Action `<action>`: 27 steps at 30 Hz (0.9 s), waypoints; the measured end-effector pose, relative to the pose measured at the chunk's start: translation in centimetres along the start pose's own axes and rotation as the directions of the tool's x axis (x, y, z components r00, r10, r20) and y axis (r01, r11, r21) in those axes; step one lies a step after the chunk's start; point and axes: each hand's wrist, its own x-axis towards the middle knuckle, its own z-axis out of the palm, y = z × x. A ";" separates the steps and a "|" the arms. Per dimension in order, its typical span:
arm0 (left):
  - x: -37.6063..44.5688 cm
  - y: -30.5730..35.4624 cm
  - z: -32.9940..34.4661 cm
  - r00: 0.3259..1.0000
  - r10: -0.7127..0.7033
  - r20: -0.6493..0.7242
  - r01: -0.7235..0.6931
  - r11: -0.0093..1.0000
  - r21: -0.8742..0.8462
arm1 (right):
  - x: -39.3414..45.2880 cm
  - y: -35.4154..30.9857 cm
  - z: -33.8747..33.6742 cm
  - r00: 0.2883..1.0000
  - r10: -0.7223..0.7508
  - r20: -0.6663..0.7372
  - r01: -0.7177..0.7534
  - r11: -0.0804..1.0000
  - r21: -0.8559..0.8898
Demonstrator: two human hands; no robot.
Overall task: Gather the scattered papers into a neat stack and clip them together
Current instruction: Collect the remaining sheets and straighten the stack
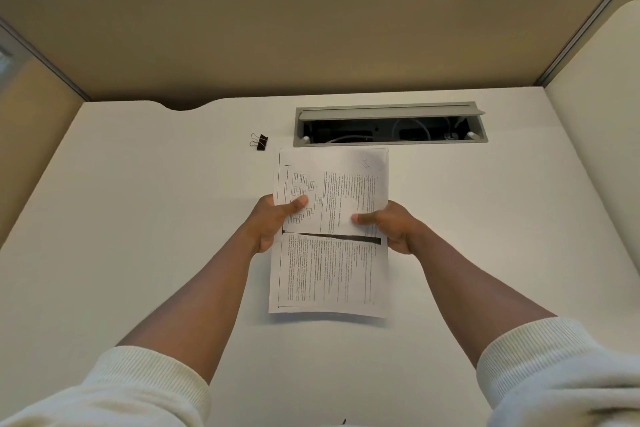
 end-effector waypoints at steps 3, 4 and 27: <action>0.1 0.5 0.4 0.996 0.071 -0.057 -0.070 0.997 0.011 | 0.0 -0.7 0.4 0.997 -0.066 -0.041 0.064 0.997 -0.038; 0.1 1.0 0.5 0.991 0.108 -0.073 -0.107 0.994 0.009 | 0.0 -1.2 0.6 0.993 -0.102 -0.064 0.098 0.993 -0.059; 0.3 4.3 2.1 0.894 0.419 -0.161 -0.418 0.908 0.042 | 0.4 -4.2 2.0 0.839 -0.491 -0.234 0.398 0.848 -0.350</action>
